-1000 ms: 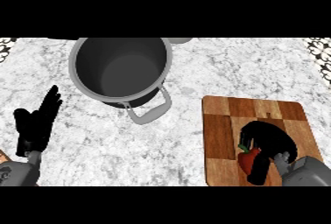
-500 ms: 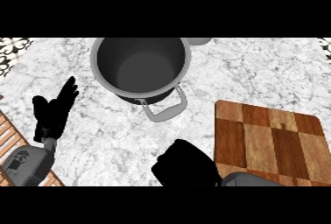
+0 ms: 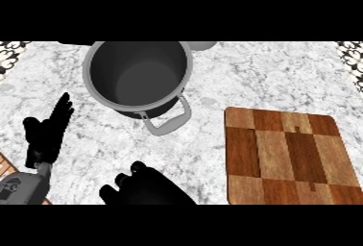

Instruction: Pick the bell pepper from the cutting board and place it in the pot

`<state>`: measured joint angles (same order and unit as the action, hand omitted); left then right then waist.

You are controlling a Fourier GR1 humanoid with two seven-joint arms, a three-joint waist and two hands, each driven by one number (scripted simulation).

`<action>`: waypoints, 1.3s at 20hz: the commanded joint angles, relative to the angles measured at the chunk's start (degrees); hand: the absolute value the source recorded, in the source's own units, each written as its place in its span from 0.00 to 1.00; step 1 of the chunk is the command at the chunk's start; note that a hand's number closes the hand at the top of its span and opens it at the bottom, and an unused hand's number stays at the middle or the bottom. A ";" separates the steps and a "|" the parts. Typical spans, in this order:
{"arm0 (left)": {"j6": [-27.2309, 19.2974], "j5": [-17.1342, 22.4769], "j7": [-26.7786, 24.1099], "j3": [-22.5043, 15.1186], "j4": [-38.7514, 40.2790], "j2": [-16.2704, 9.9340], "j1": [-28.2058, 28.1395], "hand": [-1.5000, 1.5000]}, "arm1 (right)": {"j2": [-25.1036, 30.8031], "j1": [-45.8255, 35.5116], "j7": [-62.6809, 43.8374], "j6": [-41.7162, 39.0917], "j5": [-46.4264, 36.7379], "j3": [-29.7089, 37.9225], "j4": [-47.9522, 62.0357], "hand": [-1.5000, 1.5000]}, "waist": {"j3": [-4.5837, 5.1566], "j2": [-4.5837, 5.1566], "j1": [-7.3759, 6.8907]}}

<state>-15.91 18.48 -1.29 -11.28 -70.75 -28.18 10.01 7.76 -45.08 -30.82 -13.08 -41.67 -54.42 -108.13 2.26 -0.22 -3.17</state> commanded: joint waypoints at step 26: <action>0.64 -5.15 2.53 -2.31 -6.28 -2.86 -1.02 0.50 | -7.76 -23.38 22.96 17.88 13.36 24.64 44.20 1.00 | -2.19 1.43 -2.09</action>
<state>-15.52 17.11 0.60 -10.95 -74.08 -28.45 9.71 0.02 -64.46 -12.02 4.13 -29.46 -31.76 -71.74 2.87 1.20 -3.94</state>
